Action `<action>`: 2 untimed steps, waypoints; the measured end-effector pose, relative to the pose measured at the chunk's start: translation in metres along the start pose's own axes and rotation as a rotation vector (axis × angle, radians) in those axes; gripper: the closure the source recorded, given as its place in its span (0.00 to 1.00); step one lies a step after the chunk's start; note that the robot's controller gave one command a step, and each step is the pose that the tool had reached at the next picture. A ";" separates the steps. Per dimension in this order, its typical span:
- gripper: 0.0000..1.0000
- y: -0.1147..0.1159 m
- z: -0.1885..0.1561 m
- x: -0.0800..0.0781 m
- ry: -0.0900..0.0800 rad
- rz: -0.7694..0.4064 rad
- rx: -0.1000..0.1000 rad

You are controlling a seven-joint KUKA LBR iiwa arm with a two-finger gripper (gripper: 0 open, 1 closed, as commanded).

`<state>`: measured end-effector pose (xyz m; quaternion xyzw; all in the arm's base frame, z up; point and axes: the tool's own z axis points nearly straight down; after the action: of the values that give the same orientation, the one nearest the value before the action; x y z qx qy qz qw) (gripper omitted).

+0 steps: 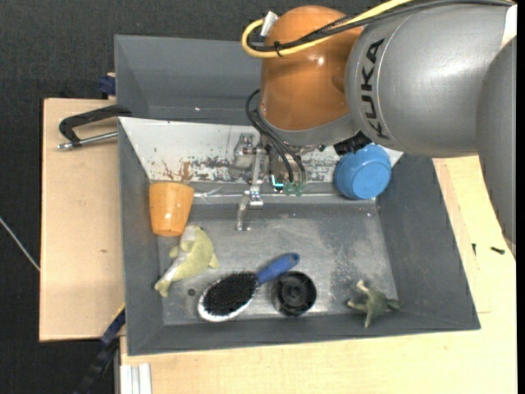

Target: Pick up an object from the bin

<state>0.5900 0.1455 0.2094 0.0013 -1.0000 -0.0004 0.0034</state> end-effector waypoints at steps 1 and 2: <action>0.00 0.089 0.138 0.063 -0.012 -0.402 0.000; 0.00 0.088 0.107 0.047 -0.016 -0.682 0.001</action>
Offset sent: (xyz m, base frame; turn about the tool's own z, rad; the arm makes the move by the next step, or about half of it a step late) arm -0.0650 0.0862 -0.1394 -0.4002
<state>0.5421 0.2332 0.1023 0.3354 -0.9420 -0.0010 -0.0046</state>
